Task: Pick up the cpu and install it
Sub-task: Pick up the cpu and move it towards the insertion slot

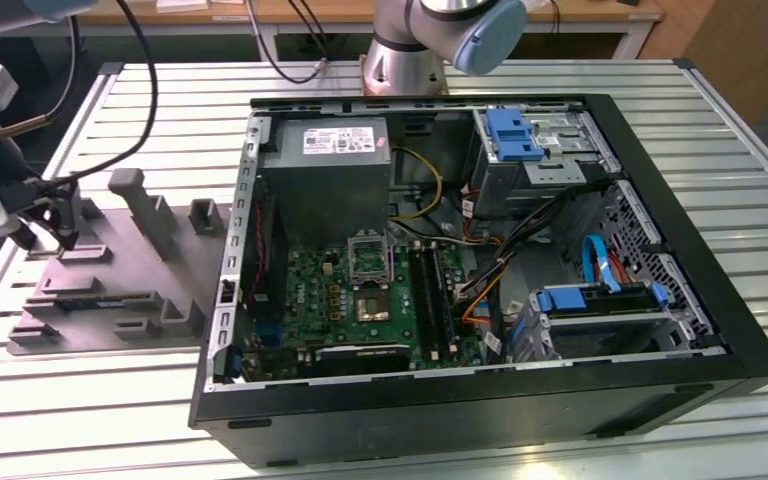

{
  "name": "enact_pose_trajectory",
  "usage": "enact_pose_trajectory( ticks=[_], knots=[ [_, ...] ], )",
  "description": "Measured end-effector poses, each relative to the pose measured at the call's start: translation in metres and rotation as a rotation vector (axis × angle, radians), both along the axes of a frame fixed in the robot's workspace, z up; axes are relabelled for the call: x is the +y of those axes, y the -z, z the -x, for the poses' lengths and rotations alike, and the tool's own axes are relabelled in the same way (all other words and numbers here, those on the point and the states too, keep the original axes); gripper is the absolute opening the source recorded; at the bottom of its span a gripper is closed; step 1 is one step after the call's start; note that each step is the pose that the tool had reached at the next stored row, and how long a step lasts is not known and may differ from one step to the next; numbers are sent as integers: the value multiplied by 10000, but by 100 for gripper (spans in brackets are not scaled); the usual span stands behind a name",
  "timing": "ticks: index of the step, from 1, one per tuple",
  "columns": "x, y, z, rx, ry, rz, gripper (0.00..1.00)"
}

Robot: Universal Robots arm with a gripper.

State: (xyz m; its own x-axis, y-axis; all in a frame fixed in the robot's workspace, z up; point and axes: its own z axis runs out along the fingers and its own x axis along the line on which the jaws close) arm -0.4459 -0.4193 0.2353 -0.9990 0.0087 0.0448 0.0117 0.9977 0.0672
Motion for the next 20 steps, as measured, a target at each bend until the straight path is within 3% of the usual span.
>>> enact_pose_trajectory(
  ticks=[20],
  knots=[
    [0, -86, 0, -2, 0, 0, 47]
  ],
)
